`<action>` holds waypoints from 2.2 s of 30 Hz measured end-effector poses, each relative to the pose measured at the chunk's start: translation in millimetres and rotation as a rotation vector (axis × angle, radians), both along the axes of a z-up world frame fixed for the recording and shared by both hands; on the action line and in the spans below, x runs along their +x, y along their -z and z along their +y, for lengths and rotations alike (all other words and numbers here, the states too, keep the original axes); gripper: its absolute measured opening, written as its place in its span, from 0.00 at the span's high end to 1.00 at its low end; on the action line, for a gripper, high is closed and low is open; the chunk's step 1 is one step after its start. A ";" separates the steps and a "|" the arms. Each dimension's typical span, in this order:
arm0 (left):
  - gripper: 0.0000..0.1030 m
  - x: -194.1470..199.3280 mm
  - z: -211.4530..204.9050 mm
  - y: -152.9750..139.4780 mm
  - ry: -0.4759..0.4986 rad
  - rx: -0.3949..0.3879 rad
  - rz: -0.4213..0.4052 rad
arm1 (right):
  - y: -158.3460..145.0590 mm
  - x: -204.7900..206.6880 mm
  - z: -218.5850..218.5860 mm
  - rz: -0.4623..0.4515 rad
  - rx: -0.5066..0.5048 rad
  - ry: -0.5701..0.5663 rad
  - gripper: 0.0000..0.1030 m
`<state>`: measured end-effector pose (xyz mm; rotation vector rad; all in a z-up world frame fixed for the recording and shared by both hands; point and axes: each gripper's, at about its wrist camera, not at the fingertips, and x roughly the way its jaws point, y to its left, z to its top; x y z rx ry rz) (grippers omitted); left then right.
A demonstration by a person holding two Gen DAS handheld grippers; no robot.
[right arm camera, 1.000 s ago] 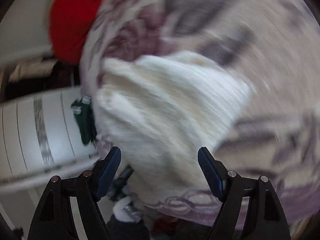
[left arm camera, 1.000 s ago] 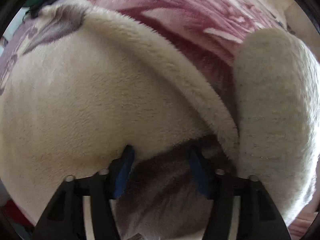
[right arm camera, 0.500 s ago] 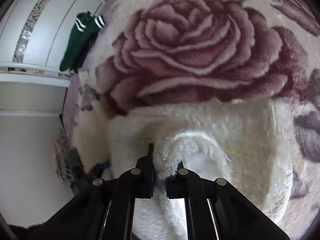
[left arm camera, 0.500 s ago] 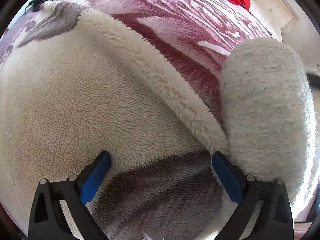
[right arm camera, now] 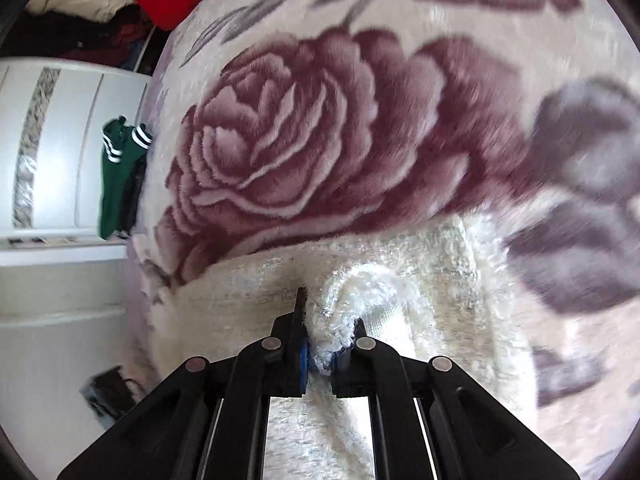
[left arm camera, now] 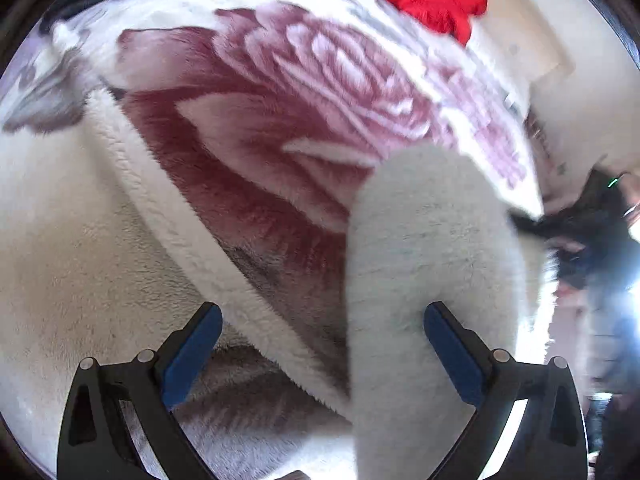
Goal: Fold large clothes
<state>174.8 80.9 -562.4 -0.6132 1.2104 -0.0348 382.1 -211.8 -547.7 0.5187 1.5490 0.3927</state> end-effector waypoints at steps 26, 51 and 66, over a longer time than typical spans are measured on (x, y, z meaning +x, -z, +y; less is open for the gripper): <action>0.00 9.1 -33.7 -26.1 0.156 0.093 -0.021 | 28.8 -89.9 -2.8 0.019 -0.111 -0.135 0.95; 0.00 34.1 -37.7 34.4 0.182 -0.340 -0.013 | 103.2 -67.4 -46.9 0.106 0.160 -0.255 0.00; 0.09 75.4 -31.9 -8.3 0.250 -0.381 -0.124 | 93.2 -89.2 -34.8 0.140 0.466 0.023 0.40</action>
